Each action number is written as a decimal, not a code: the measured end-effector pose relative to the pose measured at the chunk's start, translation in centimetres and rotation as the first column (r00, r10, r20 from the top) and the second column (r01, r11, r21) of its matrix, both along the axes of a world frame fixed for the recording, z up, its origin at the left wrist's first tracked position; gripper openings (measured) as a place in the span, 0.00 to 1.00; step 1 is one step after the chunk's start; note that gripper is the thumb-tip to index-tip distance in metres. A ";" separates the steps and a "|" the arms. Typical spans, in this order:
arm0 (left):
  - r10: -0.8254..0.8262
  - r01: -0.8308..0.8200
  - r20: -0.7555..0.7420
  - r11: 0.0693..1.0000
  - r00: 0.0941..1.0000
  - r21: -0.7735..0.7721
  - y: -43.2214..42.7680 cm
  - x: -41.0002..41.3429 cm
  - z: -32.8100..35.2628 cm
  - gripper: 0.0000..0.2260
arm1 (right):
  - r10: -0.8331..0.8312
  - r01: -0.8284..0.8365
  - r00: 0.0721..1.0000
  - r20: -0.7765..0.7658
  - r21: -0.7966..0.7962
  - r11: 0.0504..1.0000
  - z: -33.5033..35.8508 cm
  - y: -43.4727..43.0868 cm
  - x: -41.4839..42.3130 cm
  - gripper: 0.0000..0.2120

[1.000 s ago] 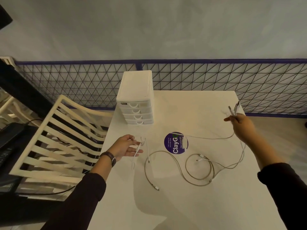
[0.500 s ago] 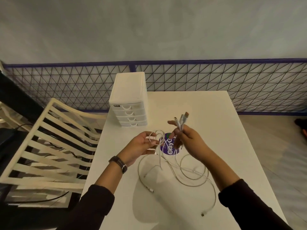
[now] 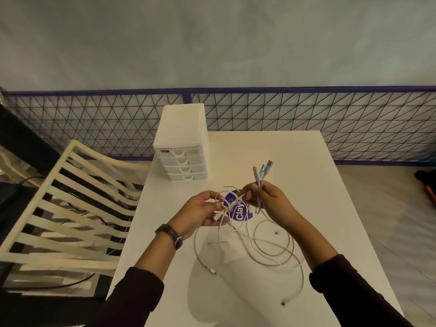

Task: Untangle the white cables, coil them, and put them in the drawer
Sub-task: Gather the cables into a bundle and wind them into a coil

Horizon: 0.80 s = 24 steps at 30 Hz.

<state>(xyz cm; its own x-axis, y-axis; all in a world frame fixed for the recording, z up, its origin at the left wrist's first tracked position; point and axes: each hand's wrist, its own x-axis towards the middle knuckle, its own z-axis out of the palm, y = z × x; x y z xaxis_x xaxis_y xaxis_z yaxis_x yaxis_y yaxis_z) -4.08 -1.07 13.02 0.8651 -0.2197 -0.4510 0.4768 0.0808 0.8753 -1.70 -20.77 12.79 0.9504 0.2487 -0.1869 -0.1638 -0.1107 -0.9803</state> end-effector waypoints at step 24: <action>0.081 -0.086 -0.042 0.987 0.996 -0.133 1.4 -0.9 0.8 0.10 | 0.057 -0.028 0.993 0.102 -0.267 0.963 -0.6 -0.8 -0.3 0.14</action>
